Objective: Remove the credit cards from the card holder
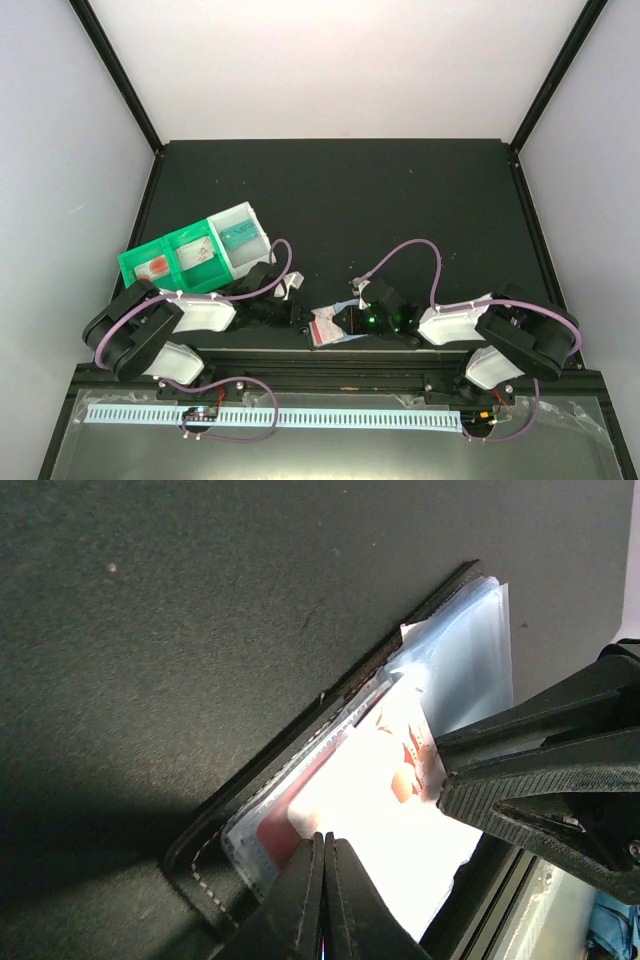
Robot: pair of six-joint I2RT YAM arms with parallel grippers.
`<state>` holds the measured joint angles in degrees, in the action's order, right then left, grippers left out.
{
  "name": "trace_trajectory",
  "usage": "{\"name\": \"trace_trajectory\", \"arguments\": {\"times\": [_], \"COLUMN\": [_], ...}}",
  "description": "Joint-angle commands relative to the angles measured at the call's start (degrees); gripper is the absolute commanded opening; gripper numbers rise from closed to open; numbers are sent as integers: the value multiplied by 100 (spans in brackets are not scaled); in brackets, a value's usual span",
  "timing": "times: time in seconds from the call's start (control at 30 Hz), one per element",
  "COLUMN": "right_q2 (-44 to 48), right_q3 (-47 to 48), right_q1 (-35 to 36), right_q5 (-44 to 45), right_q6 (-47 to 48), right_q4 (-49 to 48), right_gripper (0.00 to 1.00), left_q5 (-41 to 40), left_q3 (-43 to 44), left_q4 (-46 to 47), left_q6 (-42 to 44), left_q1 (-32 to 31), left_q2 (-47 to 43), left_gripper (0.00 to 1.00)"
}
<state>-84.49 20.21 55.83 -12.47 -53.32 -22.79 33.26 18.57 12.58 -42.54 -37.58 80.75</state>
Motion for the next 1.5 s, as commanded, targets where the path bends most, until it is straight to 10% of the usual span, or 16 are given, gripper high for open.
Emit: {"name": "trace_trajectory", "arguments": {"times": [0.0, 0.9, 1.47], "right_q2": [-8, 1073, 3143], "right_q3": [-93, -461, -489], "right_q1": [-20, -363, -367], "right_q5": [-29, 47, 436], "right_q6": [24, -33, -591], "right_q4": [54, 330, 1079], "right_gripper": [15, 1, 1], "left_q5": [76, -251, 59], "left_q3": [3, -46, 81], "left_q4": [228, -431, -710], "left_q6": [19, 89, -822], "left_q1": [-30, -36, -35], "left_q2": [264, -438, -2598], "left_gripper": [3, 6, 87]}}
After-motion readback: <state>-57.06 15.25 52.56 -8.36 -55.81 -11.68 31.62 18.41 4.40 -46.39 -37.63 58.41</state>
